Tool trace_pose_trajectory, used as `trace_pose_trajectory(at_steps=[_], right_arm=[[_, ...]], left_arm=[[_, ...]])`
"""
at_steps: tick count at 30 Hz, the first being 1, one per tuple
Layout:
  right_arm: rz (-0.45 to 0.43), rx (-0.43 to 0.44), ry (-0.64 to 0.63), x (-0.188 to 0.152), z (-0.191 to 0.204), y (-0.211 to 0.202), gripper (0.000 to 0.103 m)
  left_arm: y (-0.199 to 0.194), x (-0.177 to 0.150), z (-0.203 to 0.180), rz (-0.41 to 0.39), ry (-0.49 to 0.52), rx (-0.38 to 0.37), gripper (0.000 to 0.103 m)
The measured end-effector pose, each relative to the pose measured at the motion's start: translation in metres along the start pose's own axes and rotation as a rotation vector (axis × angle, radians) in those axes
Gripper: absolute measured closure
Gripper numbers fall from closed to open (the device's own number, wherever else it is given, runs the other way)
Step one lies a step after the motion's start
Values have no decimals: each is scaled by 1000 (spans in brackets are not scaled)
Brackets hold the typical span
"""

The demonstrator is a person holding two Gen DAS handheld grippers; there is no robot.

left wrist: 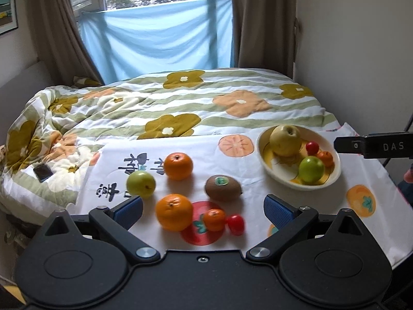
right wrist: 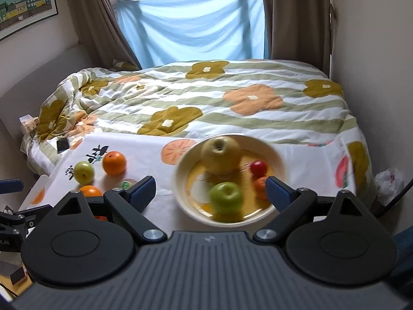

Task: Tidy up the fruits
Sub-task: 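Move the left gripper toward the large orange while the right gripper approaches a cherry tomato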

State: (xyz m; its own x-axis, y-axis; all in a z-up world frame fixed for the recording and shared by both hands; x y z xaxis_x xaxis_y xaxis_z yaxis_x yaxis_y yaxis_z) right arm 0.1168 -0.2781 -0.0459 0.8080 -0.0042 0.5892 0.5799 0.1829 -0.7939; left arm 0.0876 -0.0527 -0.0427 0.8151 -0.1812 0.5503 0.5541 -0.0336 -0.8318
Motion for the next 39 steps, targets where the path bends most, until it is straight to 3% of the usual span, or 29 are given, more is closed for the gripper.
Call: trace_pose_trajectory(at_steps=[12, 17, 25, 29, 32, 37, 39], right_arm=[[40, -62, 74, -25, 75, 36, 0], [69, -132, 111, -40, 93, 62, 0], [95, -155, 151, -60, 108, 90, 0], [115, -177, 124, -68, 114, 100, 1], [129, -179, 108, -72, 118, 106, 7], [156, -180, 96, -76, 123, 115, 16], [158, -167, 95, -76, 126, 117, 17]], left_arm=[[41, -2, 71, 17, 136, -52, 2], [69, 0, 80, 25, 234, -79, 2], [115, 1, 78, 73, 392, -190, 3], [136, -1, 73, 94, 443, -222, 11], [147, -1, 70, 110, 464, -232, 17], [153, 1, 71, 111, 452, -253, 24], [156, 1, 70, 117, 453, -259, 32]])
Point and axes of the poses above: each gripper's, at about its wrist camera, not at the fingertips, and y roughly the way its jaws point, z to its left, x to its top, the point moved 2 cm from there along y, roughly the way its jaws point, and after that the axes turned 14 degrees about z, right-handed, at the moved point
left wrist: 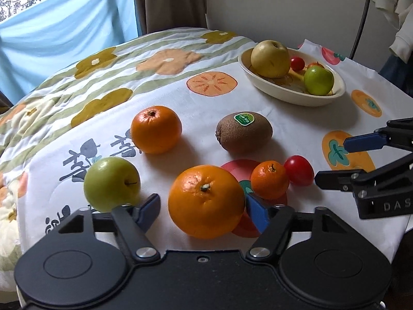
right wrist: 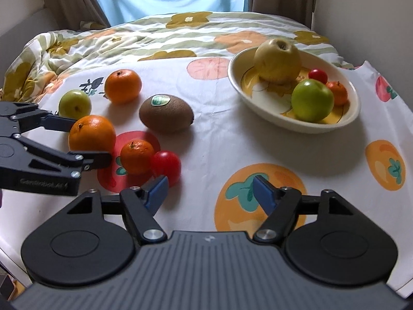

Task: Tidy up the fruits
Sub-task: 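Move the left gripper toward the large orange while the right gripper approaches a cherry tomato, then close the left gripper on the large orange while the right gripper grasps the cherry tomato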

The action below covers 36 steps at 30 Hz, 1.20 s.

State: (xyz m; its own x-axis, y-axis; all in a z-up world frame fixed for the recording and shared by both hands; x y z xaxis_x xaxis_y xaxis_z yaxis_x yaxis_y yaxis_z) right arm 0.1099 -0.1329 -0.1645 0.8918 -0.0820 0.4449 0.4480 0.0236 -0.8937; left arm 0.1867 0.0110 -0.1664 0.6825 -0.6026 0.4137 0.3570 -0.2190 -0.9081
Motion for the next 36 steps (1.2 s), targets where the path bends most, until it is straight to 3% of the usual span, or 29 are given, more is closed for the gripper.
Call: trace_pose_trajectory(at_steps=[15, 29, 33, 36], right_arm=[[23, 28, -102, 6, 23, 10, 48], [8, 37, -170, 13, 27, 18, 50], [9, 47, -195, 14, 26, 19, 59], [3, 51, -208, 14, 25, 19, 59]], left_arm=[[-3, -9, -1, 5, 6, -7, 37], [-8, -20, 0, 23, -42, -3, 37], [-9, -22, 0, 27, -51, 0, 37], [-11, -23, 0, 28, -63, 5, 37]])
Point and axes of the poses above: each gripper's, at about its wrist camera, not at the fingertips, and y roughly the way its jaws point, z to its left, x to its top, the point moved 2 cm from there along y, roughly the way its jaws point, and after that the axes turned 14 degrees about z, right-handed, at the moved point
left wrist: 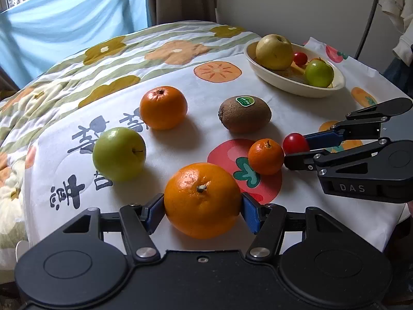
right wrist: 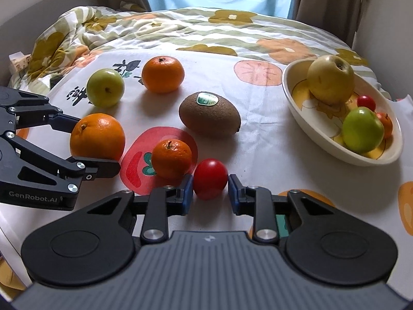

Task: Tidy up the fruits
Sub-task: 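Close the left gripper on the large orange while the right gripper grasps the cherry tomato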

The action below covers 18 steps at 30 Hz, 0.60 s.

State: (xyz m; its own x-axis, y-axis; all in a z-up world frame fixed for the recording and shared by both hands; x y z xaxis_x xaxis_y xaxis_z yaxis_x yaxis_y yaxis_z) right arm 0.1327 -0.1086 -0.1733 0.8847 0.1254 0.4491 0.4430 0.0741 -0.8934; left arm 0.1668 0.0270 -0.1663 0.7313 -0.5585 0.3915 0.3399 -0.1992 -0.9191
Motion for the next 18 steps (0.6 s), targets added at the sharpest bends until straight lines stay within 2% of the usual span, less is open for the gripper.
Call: trace_pose_trajectory(at_steps=[9, 18], right_arm=[[-17, 12, 8, 1, -6, -12, 59], [-56, 29, 31, 1, -21, -42, 59]], left_arm=[[-13, 1, -2, -13, -48, 18, 37], [-40, 7, -20, -31, -98, 41, 37]])
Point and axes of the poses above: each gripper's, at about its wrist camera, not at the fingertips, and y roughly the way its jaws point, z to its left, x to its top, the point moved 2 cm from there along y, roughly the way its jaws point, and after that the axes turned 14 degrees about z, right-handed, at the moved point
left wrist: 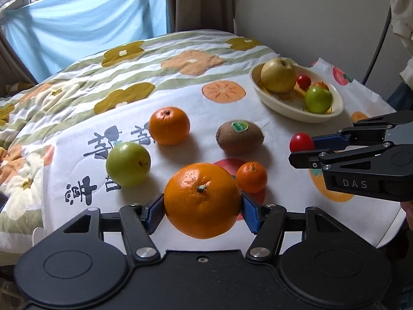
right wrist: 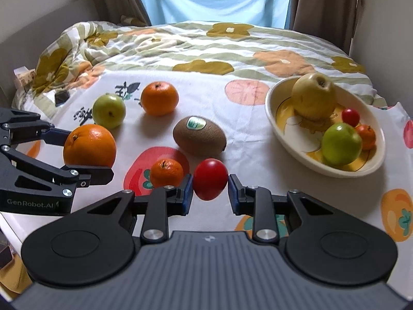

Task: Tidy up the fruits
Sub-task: 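Close the left gripper on the large orange while the right gripper grasps the cherry tomato, then carry the orange and tomato into the bowl and open both grippers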

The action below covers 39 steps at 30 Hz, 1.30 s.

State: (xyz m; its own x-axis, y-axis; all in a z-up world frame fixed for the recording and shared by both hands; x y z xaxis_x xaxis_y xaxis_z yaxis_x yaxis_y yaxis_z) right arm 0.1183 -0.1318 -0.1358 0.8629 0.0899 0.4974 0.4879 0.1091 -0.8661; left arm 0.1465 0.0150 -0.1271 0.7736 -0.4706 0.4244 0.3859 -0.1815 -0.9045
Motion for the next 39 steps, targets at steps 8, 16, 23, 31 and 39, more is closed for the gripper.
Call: trace_pose_trajectory(at_steps=[8, 16, 23, 31, 39], right_arm=[[-32, 3, -1, 2, -28, -32, 59], [-47, 1, 23, 4, -78, -56, 59], [-50, 6, 29, 8, -128, -65, 59], [-49, 29, 4, 21, -175, -60, 59], [-42, 52, -24, 37, -215, -43, 59]], left_arm=[[-27, 14, -31, -38, -52, 1, 37], [-38, 44, -73, -76, -64, -15, 37], [-30, 77, -104, -87, -93, -23, 37], [-5, 109, -129, -62, -146, -13, 37], [30, 142, -143, -39, -176, 14, 37]])
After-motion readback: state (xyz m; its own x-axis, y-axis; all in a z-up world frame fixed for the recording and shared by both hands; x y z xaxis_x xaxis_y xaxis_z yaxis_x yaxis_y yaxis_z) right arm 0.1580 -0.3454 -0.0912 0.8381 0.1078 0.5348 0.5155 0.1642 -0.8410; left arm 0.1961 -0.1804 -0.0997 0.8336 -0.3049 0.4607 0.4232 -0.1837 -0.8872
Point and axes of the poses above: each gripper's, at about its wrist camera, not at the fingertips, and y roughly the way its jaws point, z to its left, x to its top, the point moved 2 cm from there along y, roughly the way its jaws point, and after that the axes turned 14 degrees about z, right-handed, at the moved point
